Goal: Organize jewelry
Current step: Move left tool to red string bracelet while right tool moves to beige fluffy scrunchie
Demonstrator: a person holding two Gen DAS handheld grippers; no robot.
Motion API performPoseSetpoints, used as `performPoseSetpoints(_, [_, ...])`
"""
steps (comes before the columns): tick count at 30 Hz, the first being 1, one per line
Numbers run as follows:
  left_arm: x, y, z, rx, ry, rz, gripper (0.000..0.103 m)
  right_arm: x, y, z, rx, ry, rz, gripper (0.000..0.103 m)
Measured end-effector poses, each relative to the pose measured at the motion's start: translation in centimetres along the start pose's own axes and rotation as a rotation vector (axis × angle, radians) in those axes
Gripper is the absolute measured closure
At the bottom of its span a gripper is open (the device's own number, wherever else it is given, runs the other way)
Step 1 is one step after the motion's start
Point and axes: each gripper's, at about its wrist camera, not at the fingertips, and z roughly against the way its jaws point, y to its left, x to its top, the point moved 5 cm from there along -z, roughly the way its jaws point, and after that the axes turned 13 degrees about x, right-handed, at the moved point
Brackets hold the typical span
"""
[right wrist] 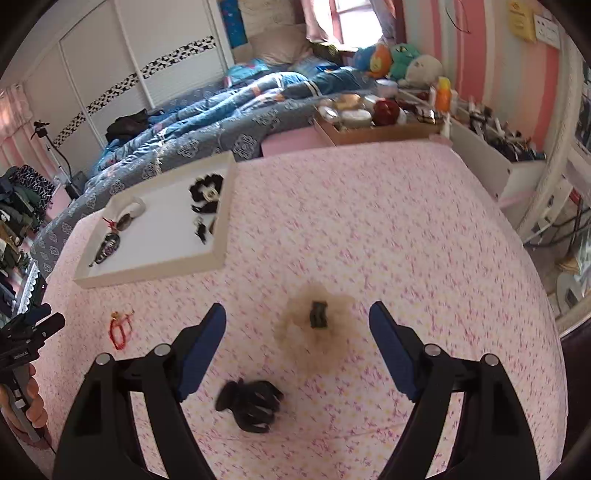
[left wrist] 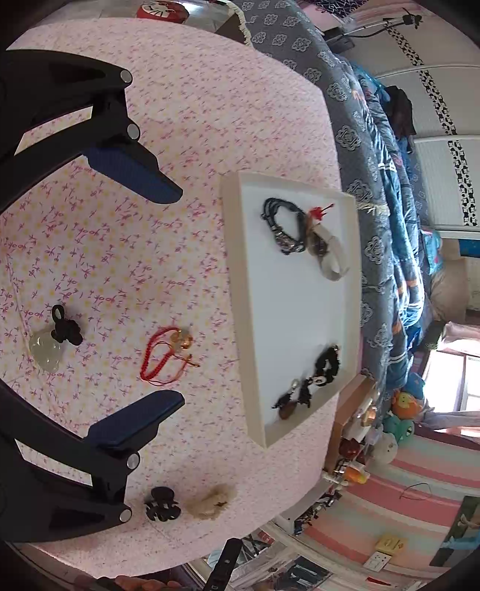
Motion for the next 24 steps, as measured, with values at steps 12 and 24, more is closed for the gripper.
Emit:
performPoseSetpoints(12, [-1.1,-1.8,-1.9,0.009,0.018,-0.064,0.006,-1.7,-1.9,-2.0,-0.039,0.021,-0.010,0.023])
performPoseSetpoints(24, [-1.7,-4.1,-3.5,-0.012,0.083,-0.121,0.015,-1.9,-2.6,-3.3,-0.075,0.041,0.010,0.023])
